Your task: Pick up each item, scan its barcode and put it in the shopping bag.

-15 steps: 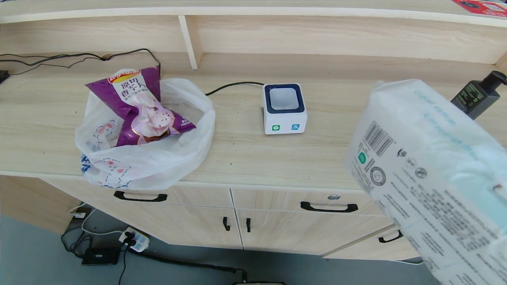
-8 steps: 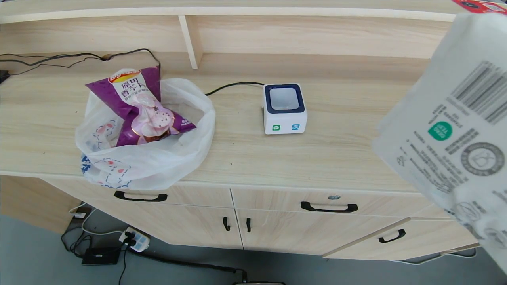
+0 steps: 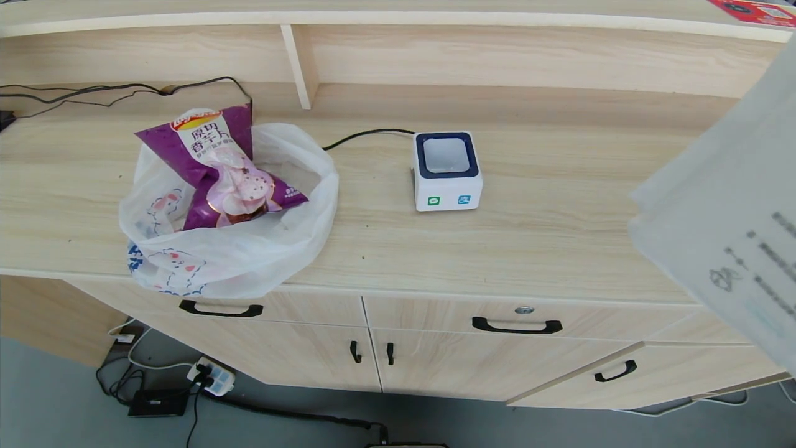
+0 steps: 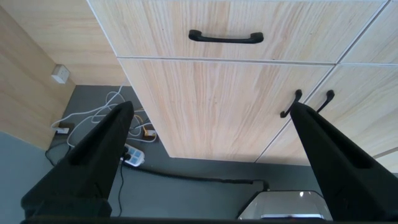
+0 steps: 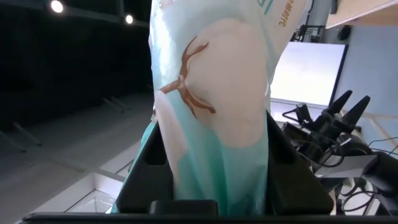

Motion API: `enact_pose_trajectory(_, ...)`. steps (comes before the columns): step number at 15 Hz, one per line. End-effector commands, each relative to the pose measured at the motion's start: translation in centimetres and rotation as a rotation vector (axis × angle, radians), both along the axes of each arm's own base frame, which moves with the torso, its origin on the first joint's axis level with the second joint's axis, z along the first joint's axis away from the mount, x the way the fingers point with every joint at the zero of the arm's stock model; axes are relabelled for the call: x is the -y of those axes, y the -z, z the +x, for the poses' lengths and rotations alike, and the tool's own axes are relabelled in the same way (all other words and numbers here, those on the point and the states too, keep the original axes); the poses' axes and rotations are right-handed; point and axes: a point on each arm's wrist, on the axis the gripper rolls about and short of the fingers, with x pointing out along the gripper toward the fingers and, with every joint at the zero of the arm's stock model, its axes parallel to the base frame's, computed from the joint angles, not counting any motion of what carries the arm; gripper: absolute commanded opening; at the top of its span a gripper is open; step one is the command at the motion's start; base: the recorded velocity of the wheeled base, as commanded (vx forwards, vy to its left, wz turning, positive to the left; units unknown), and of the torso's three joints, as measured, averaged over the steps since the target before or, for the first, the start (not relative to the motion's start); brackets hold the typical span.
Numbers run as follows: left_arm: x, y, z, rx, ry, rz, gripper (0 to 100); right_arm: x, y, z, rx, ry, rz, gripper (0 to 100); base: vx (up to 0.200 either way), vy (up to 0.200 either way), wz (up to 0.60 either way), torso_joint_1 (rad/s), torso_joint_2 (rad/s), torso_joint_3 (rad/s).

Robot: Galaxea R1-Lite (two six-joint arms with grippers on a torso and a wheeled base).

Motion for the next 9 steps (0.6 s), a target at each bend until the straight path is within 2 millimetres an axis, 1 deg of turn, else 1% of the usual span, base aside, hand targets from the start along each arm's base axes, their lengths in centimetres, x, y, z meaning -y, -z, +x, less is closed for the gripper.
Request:
enact_pose_trajectory(1, 0.0, 0.0, 0.0, -0.001, 0.001, 0.001, 100, -0.6, 0.0, 0.2, -0.017, -0.030, -0.017, 0, 0.000, 0.000, 0.00, 0.000, 0.00, 0.000)
enact_pose_trajectory(2, 0.0, 0.0, 0.0, 0.001, 0.000, 0.001, 100, -1.0, 0.3, 0.2, -0.048, -0.079, -0.031, 0, 0.000, 0.000, 0.00, 0.000, 0.00, 0.000)
enact_pose_trajectory(3, 0.0, 0.0, 0.0, 0.001, 0.001, 0.001, 100, -1.6, 0.3, 0.7, -0.069, -0.081, -0.048, 0, 0.000, 0.000, 0.00, 0.000, 0.00, 0.000)
enact_pose_trajectory(7, 0.0, 0.0, 0.0, 0.001, 0.000, 0.001, 100, -2.6, 0.5, 1.2, -0.140, -0.119, -0.066, 0, 0.000, 0.000, 0.00, 0.000, 0.00, 0.000)
enact_pose_trajectory(9, 0.0, 0.0, 0.0, 0.001, 0.000, 0.001, 100, -2.6, 0.2, 1.3, -0.137, -0.126, -0.045, 0, 0.000, 0.000, 0.00, 0.000, 0.00, 0.000)
